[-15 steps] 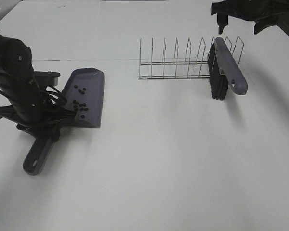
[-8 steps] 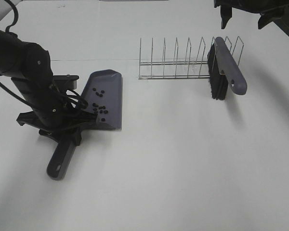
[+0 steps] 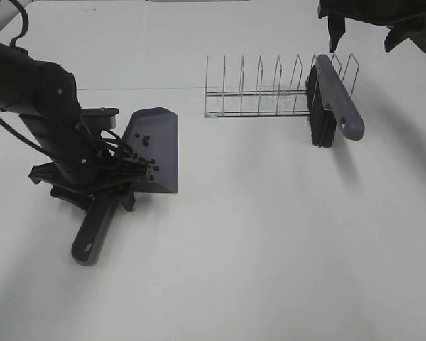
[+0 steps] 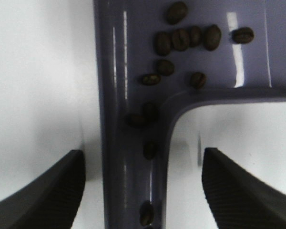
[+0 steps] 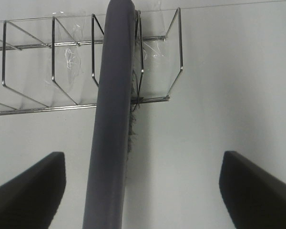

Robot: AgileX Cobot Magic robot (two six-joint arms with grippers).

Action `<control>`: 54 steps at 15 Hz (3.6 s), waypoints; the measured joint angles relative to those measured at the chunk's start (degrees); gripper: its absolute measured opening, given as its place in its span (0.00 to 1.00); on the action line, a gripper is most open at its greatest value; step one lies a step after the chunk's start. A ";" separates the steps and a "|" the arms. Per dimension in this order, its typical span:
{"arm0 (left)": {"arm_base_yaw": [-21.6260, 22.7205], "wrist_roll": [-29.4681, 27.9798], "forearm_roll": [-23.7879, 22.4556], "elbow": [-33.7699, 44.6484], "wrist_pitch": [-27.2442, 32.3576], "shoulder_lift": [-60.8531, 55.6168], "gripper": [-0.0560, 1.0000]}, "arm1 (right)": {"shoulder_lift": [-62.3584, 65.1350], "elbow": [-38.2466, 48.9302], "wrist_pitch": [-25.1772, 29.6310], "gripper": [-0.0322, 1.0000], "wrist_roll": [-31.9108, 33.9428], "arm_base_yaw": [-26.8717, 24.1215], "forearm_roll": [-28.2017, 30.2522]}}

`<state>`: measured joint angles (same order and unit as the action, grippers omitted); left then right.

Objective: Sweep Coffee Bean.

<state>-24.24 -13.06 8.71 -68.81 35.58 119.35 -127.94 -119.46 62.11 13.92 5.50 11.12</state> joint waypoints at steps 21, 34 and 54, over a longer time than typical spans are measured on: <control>2.81 2.58 -13.87 0.86 33.80 -56.89 0.70 | 30.02 29.11 7.68 0.73 -12.20 0.00 -10.77; 2.81 9.40 -12.55 32.72 34.55 -104.34 0.70 | 79.13 75.63 4.81 0.73 -13.29 0.00 -11.80; 2.81 21.94 -2.86 39.94 25.50 -112.59 0.70 | 128.29 90.41 -0.97 0.73 -22.52 0.00 -17.76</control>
<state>-21.43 8.88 5.84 -28.88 61.08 6.76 0.34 -29.05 61.13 -8.59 5.50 -6.65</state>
